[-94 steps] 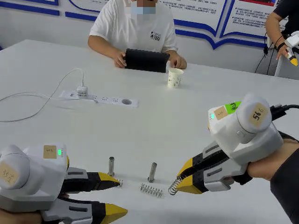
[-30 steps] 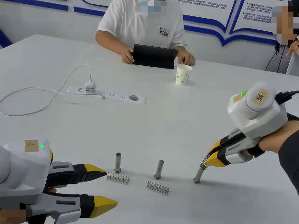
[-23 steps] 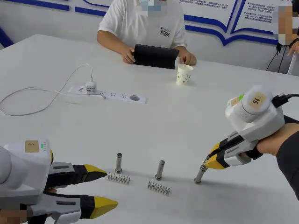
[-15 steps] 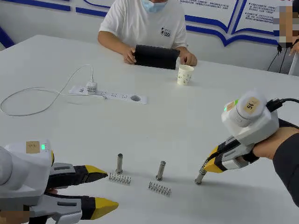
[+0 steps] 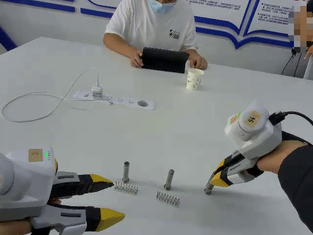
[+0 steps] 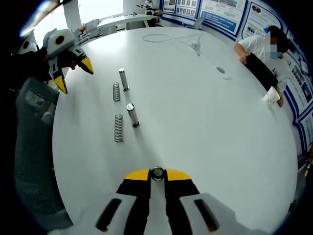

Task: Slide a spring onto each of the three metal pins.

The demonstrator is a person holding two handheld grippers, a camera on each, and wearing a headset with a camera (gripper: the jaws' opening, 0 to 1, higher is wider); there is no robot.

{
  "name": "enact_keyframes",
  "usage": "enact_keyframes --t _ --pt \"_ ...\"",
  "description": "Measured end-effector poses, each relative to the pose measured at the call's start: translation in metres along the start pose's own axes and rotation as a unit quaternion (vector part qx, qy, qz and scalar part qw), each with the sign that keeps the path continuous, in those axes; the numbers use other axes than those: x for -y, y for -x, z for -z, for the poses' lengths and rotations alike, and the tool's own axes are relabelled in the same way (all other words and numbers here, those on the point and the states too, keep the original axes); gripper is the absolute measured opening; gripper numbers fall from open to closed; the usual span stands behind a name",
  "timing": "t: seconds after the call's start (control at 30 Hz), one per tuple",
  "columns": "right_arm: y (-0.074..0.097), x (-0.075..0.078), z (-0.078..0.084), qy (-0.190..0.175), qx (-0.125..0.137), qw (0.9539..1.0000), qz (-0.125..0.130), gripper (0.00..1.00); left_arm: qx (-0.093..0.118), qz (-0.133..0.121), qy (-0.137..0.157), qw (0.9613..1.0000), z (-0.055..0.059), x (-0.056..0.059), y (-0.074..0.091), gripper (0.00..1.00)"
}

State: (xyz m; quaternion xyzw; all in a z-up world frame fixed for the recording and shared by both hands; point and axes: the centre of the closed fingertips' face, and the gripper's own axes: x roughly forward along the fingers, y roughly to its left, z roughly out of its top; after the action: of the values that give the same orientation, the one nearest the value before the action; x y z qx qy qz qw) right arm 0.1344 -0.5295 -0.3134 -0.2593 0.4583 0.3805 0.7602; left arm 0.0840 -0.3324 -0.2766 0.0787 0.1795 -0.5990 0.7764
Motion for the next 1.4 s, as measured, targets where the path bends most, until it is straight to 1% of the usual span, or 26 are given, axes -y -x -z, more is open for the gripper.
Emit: enact_keyframes --t 0.4,0.43,0.7,0.8,0.93,1.1,1.4 --pt "-0.0094 0.0006 0.0063 -0.006 -0.01 0.9999 0.002 0.12 -0.001 0.0 0.001 1.0 0.0014 -0.0008 -0.0004 0.43" --pt "-0.0096 0.0004 0.0052 -0.008 -0.006 0.9999 0.001 0.12 -0.001 0.0 0.001 1.0 0.0015 -0.001 -0.0004 0.43" --pt "-0.0099 0.0004 0.0045 -0.011 -0.004 0.9999 0.0 0.12 -0.001 0.0 0.001 1.0 0.0012 -0.0008 -0.0004 0.43" --pt "-0.0097 -0.0001 0.0053 -0.008 -0.004 1.0 0.0 0.13 0.0 0.0 0.001 1.0 0.0009 -0.0005 -0.0007 0.43" --pt "-0.0095 -0.0013 0.0059 -0.004 -0.004 1.0 0.002 0.17 0.0 0.0 0.001 1.0 0.0005 -0.0003 -0.0005 0.43" --pt "-0.0084 -0.0014 0.0059 -0.001 -0.003 1.0 0.004 0.2 0.0 0.0 0.0 1.0 0.0002 -0.0001 -0.0004 0.43" --pt "-0.0015 -0.0017 0.0002 0.006 0.007 0.9999 0.012 0.22 0.002 0.0 -0.001 1.0 -0.0018 0.0001 -0.0004 0.43"
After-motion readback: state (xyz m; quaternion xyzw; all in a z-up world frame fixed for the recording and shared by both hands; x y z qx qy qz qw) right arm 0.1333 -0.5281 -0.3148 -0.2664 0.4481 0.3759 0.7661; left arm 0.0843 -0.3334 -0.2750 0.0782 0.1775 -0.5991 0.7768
